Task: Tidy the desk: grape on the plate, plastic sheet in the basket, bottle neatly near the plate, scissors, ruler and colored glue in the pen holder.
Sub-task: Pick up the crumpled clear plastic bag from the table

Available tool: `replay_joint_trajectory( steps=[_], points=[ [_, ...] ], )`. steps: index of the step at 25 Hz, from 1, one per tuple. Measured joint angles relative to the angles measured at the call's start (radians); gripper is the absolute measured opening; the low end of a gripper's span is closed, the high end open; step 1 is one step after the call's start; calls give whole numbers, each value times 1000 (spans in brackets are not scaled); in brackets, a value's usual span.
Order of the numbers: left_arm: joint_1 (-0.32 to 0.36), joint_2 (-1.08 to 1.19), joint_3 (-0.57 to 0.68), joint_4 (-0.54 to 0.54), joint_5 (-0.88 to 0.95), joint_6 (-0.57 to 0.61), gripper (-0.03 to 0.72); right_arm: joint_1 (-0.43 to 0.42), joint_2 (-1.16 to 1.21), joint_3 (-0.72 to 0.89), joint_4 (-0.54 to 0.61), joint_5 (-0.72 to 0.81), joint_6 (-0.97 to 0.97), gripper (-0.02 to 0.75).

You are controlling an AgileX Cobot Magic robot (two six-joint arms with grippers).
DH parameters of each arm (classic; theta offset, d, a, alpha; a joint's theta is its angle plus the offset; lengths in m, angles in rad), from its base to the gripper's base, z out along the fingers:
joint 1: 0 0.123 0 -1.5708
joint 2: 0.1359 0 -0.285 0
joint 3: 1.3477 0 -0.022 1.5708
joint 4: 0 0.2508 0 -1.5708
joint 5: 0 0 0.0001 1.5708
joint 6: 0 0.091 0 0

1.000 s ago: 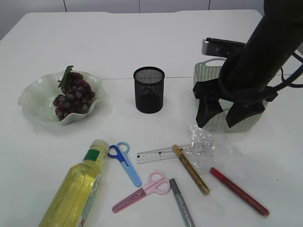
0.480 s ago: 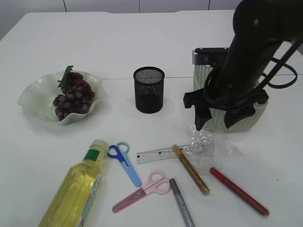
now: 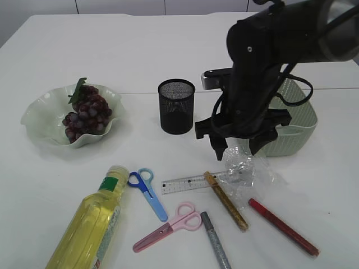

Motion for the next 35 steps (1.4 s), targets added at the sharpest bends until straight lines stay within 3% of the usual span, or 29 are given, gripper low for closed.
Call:
replay_joint_trajectory(
  steps=[9,35],
  points=[
    [0,0,0,4,0,3,407,22,89,-66,-61,116,46,509],
    [0,0,0,7,0,24,407,22,139,-67,-85,104,79,506]
  ],
)
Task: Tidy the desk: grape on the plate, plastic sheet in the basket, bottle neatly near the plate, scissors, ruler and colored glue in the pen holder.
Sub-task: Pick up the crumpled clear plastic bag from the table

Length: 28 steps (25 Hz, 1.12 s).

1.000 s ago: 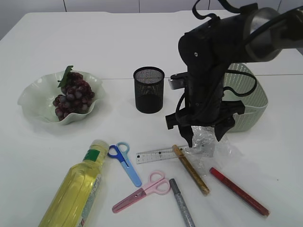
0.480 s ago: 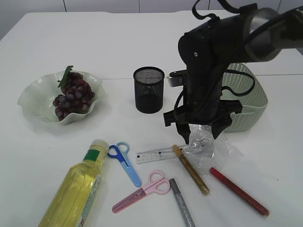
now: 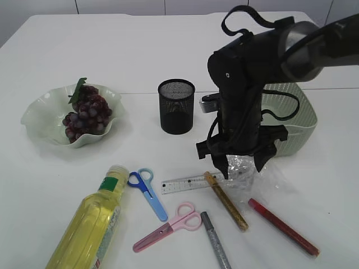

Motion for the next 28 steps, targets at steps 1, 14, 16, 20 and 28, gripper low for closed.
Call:
replay_joint_trajectory(
  steps=[1,14,16,20,28],
  points=[
    [0,0,0,0,0,2,407,0,2,0,4,1,0,506],
    [0,0,0,0,0,21,407,6,4,-50,-59,101,0,506],
    [0,0,0,0,0,25,407,6,4,-64,-61,103,2,506],
    [0,0,0,4,0,28,407,7,4,-82,-62,104,2,506],
    [0,0,0,21,0,30,407,7,4,-82,-43,108,18,506]
  ],
)
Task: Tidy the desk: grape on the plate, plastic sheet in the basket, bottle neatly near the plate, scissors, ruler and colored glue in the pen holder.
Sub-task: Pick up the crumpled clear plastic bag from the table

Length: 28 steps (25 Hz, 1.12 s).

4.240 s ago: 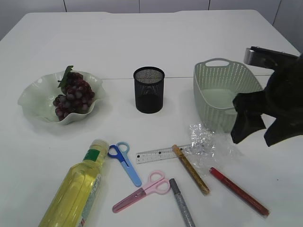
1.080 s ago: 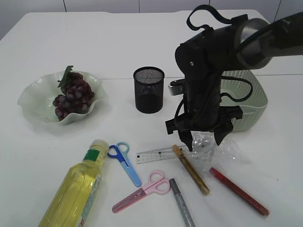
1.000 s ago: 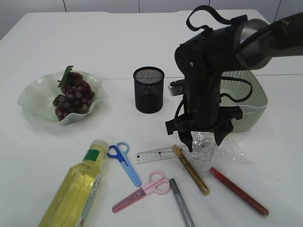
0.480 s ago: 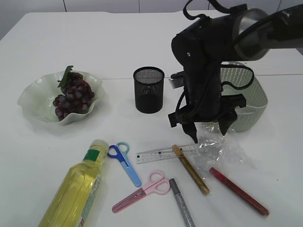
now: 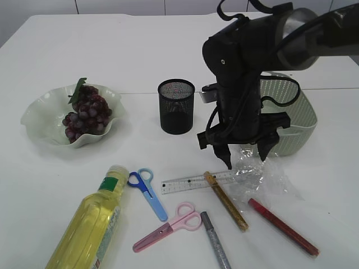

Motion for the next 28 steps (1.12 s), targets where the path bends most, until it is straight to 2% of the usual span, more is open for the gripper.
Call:
replay_joint_trajectory(
  steps=[14,28],
  points=[
    [0,0,0,2,0,16,407,6,0,0,2,2,67,506],
    [0,0,0,5,0,39,406,37,37,0,-80,2,111,506]
  ],
)
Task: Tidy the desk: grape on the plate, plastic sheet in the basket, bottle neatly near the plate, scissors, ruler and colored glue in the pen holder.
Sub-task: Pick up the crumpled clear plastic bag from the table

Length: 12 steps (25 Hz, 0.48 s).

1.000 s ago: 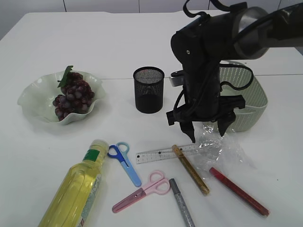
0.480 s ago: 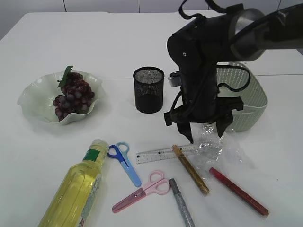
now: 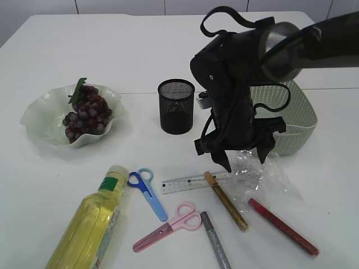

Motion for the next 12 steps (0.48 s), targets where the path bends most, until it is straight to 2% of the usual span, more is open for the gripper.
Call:
replay_joint_trajectory(
  steps=[12],
  points=[
    [0,0,0,0,0,13,406,6,0,0,-36,0,9,506]
  ],
)
